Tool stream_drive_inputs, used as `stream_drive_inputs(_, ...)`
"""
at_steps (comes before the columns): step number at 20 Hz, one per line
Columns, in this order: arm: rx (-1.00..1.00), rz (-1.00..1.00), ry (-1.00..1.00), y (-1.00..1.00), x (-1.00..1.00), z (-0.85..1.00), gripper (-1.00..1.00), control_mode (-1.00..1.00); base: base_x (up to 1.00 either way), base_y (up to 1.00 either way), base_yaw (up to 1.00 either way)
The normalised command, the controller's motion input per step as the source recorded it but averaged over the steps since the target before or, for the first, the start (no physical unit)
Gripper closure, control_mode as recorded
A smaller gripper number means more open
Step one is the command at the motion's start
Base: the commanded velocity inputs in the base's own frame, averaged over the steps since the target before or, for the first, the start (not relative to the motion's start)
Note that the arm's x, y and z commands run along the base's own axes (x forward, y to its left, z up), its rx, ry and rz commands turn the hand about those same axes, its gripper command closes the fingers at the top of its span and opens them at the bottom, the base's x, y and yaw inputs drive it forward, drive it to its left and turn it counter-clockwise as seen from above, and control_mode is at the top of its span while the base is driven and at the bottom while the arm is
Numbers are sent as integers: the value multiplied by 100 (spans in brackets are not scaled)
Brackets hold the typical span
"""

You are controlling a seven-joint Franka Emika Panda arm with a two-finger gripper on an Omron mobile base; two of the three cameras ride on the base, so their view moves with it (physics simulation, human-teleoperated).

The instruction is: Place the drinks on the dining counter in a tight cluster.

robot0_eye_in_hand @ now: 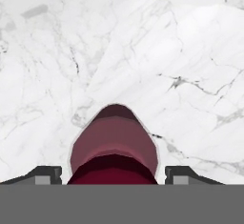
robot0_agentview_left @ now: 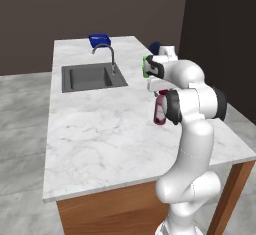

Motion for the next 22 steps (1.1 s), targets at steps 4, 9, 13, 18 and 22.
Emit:
stream_drive_inputs(4,0,0,1,0,0,-23,100,-100,0,0,0)
stream_drive_inputs(9,0,0,0,0,0,-1,100,-100,0,0,0)
stream_drive_inputs(13,0,0,0,0,0,0,100,-100,0,0,0)
stream_drive_inputs(18,0,0,0,0,0,0,-100,-100,0,0,0)
stream_drive_inputs(22,0,0,0,0,0,0,-100,-100,0,0,0)
